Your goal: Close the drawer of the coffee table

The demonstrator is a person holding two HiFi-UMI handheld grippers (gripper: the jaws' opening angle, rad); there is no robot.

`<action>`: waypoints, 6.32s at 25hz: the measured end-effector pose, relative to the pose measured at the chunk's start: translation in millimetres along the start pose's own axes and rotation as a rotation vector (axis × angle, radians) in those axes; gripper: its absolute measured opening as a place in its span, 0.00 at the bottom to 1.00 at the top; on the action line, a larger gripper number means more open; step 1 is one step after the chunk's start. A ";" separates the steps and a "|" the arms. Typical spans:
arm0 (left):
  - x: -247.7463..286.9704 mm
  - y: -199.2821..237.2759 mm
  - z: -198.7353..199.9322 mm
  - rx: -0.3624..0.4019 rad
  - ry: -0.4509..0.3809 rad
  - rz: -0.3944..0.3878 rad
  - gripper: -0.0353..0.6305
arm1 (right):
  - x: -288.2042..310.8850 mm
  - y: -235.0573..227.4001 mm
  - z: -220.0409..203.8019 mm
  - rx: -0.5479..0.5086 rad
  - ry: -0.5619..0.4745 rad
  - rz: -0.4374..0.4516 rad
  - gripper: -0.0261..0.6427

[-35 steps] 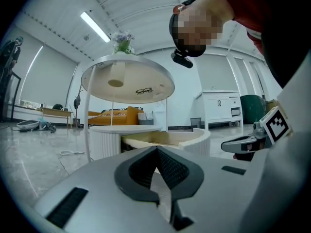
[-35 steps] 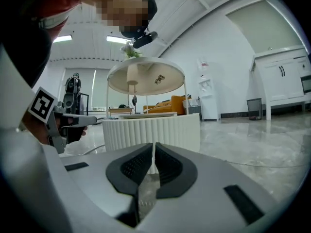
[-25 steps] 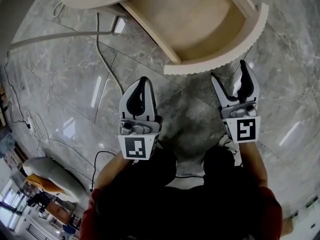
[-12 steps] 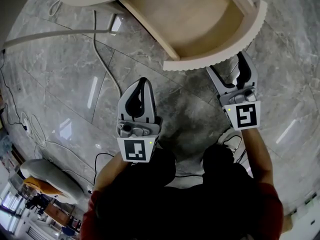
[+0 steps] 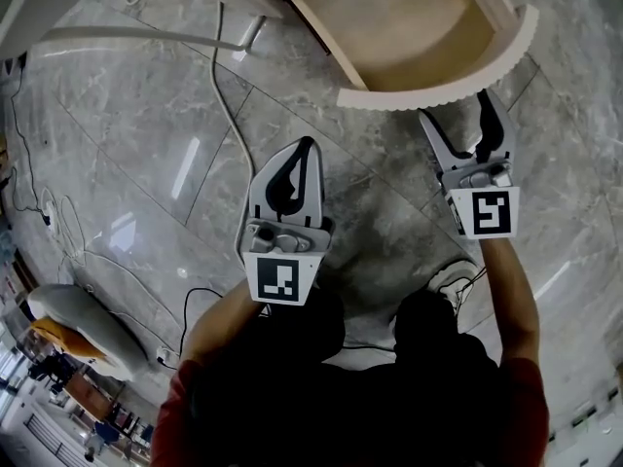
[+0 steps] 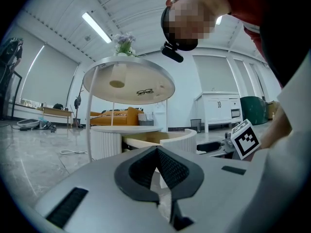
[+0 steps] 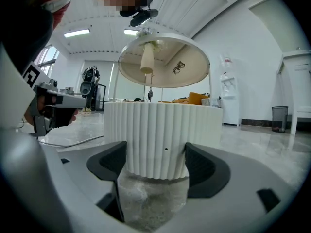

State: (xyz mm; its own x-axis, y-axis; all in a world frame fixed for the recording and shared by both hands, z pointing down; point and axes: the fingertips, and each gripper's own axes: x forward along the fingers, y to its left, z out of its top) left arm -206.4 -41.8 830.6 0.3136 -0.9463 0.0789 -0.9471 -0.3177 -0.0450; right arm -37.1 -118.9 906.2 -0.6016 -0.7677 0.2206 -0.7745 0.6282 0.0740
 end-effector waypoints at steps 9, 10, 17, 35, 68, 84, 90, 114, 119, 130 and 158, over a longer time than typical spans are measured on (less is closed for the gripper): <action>0.9 9.8 -0.9 -0.019 -0.001 0.016 0.07 | 40.0 -2.2 11.0 0.025 -0.020 -0.009 0.57; 2.3 12.1 -0.3 -0.015 -0.002 0.017 0.07 | 44.9 -2.0 12.0 0.026 -0.021 -0.009 0.57; 11.2 17.8 5.5 -0.017 -0.017 0.013 0.07 | 77.9 -4.9 19.2 0.041 -0.028 -0.020 0.57; 10.3 22.3 10.2 -0.025 -0.035 0.030 0.07 | 146.8 -6.1 34.7 0.034 -0.035 -0.014 0.57; 22.7 16.7 -2.6 -0.027 -0.017 0.044 0.07 | 105.2 12.5 -8.6 0.152 0.041 -0.016 0.57; 15.0 1.0 -14.0 0.010 0.025 0.015 0.07 | -16.1 41.6 -10.9 0.172 0.035 -0.055 0.57; 8.4 -3.6 -18.2 0.023 0.043 0.004 0.07 | -55.2 44.0 -11.1 0.185 0.036 -0.099 0.57; 6.7 -5.9 -11.4 0.033 0.029 0.001 0.07 | -62.6 33.6 5.5 0.168 -0.014 -0.085 0.13; 6.4 -5.4 -10.0 0.041 0.022 -0.006 0.07 | -60.5 32.3 8.5 0.163 -0.026 -0.095 0.07; 11.3 -2.2 137.9 0.161 -0.048 -0.069 0.07 | -89.2 9.2 155.9 0.089 -0.060 -0.138 0.07; -81.1 19.1 843.6 0.029 -0.073 0.164 0.07 | -295.5 -98.0 871.3 0.181 -0.214 -0.281 0.07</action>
State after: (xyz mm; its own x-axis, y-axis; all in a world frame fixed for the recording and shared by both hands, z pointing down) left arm -192.8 -22.2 -16.8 0.1599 -0.9871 -0.0043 -0.9840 -0.1590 -0.0806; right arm 46.4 -63.8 -13.6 -0.3740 -0.9274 0.0071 -0.9251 0.3725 -0.0744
